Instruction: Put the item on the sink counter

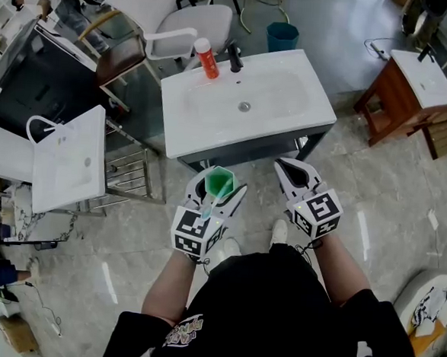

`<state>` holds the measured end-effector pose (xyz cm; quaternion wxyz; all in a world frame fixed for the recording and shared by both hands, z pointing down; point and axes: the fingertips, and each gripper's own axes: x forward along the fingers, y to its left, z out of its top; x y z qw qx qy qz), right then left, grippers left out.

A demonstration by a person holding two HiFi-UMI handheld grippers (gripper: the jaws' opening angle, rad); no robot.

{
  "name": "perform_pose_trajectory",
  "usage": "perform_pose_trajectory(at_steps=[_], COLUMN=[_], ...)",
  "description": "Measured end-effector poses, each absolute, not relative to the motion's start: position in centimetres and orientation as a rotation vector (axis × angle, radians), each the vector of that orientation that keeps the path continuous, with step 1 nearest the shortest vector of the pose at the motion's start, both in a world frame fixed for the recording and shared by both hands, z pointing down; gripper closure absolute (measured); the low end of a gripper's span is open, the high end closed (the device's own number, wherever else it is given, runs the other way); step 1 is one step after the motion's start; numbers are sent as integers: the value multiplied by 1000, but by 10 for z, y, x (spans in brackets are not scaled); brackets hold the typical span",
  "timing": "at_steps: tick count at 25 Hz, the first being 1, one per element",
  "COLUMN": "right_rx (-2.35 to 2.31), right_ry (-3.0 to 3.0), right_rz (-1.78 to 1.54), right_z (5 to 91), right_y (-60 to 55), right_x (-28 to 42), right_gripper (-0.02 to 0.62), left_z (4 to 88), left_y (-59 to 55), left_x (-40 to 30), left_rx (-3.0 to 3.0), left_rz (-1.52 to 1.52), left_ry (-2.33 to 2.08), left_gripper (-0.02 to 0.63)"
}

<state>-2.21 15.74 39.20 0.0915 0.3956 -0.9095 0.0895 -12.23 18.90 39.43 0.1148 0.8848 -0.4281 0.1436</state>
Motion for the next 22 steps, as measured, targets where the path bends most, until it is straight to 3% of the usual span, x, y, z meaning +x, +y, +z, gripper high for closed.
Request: perform_pose_trajectory(at_steps=[22], right_rx=[1069], right_ry=[-2741], right_rz=[267], right_z=[398], right_y=[106], right_x=[45], right_gripper=[541], left_z=[401], left_y=[148], left_x=[-51], left_rx=[2517], left_rz=[400], left_ry=[-1337], left_gripper=[278])
